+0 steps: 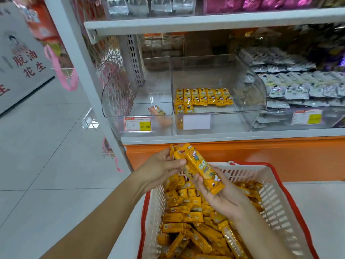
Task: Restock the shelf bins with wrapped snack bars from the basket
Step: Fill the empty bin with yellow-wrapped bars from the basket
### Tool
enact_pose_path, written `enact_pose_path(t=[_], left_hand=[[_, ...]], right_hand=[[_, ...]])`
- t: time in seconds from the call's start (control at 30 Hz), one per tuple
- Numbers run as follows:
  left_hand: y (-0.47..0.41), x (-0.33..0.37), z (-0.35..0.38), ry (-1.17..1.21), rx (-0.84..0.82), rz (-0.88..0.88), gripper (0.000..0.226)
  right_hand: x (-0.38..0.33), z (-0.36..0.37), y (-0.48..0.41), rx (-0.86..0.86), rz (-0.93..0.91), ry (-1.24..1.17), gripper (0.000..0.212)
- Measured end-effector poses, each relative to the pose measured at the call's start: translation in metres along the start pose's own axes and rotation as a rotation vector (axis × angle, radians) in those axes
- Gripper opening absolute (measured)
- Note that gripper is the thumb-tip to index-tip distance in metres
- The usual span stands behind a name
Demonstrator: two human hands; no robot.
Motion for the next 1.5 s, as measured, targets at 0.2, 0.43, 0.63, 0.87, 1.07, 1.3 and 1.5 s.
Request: enact_pose_path(t=[0.2,0.43,0.63,0.87,1.07,1.3,1.5], left_hand=[[-0.015,0.011,0.02,-0.05,0.035,0.044,0.037],[-0.023,0.017,0.037,-0.192,0.016,-0.052,0.046],[-0.025,0.018,0.046,-0.234,0.017,-0.096,0.042],[-0.03,0.038,0.058,-0.189,0.197,0.093,0.029],[-0.032,0.06,0.075,-0.166,0.193,0.199,0.033],[-0.01,0.137,0.034,-0.554,0.648,0.66,0.024],[-0.028,0.13,0.007,-0.676,0.624,0.537,0.031]], right_hand=[[-0.029,0.002,0.024,0.047,-0.082,0.121,0.105],[-0.049,0.01,0.048,0.109,-0.213,0.433,0.021],[-0.057,0.009,0.054,0.22,-0.326,1.132,0.031],[-0.076,0.043,0.073,0.559,-0.898,1.743,0.057],[-0.089,0.096,0.062,0.7,-1.149,2.056,0.073],[-0.172,0.155,0.027,0.767,-0.788,2.096,0.065],[-0.203,0.145,-0.053,0.819,-0.15,2.306,0.024]])
Point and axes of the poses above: each hand's wrist, its own y-axis away from the middle knuckle, its own z-axis out of the palm, x = y × z, the point moved 7 cm from there along -y, towards the middle knuckle, and after that the axes turned 9 degrees about y, right-handed, at the moved point
